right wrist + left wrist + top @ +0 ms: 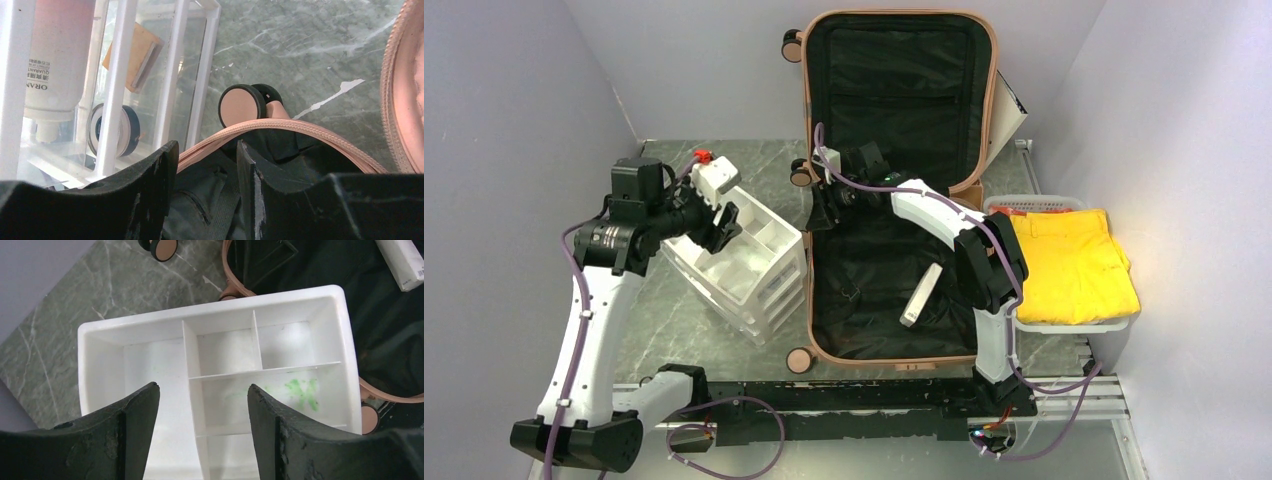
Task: Open, take out, and arrange the luggage
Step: Adjust the storage box at the center of the board.
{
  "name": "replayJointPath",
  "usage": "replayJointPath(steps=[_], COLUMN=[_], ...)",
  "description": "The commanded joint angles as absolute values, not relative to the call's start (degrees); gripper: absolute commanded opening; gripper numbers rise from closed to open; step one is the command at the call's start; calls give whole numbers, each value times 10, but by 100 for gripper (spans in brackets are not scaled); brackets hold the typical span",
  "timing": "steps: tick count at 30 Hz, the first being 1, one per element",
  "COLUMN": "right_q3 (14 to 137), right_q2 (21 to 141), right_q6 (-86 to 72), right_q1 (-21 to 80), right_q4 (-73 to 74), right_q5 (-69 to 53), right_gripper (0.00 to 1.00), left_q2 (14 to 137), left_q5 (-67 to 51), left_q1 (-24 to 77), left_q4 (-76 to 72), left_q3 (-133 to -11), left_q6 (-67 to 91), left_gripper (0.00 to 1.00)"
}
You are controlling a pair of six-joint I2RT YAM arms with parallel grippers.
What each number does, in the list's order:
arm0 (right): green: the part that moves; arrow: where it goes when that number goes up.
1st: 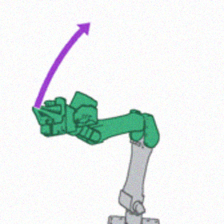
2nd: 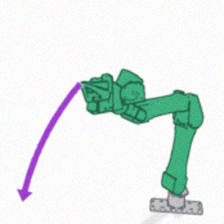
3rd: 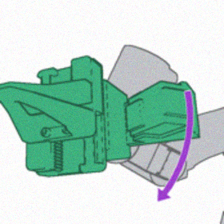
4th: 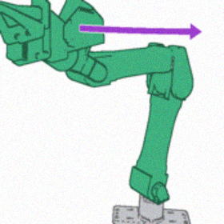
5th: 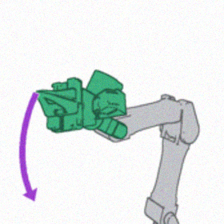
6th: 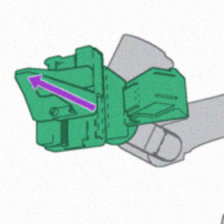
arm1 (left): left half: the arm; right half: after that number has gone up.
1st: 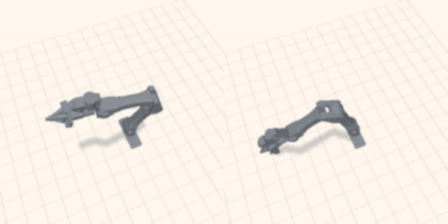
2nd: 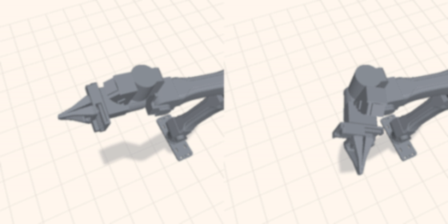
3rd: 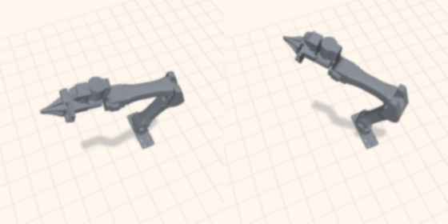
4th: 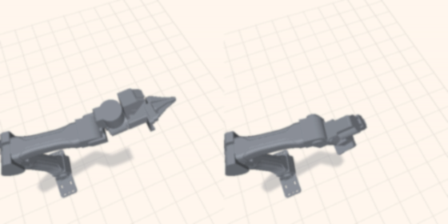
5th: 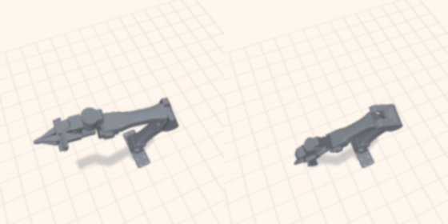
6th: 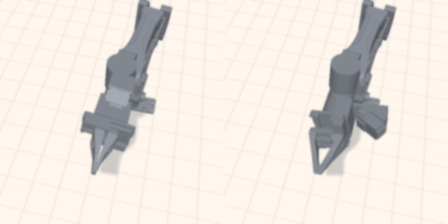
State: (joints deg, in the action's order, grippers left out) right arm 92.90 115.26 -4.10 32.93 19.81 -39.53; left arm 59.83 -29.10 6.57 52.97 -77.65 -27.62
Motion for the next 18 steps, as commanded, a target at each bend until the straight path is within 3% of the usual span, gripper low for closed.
replayJointPath(steps=[1,5,11,13,16,18], right_q3=[936,939,933,930,928,926], right_q2=[1127,1129,1127,1124,1119,1117], right_q6=[-33,-34,-36,-36,-32,-29], right_q1=[329,329,329,329,329,329], right_q4=[180,181,177,177,177,179], right_q5=[-396,-393,-387,-384,-378,-375], right_gripper=[51,51,51,51,51,51], left_q2=[610,605,597,595,602,601], left_q5=[-308,-451,-294,-305,-409,-433], left_q1=[68,71,76,76,77,77], left_q4=[552,622,526,522,569,604], left_q3=[-805,-827,-778,-775,-807,-831], left_q6=[-282,-356,-302,-286,-295,-317], left_gripper=[68,71,73,73,75,96])
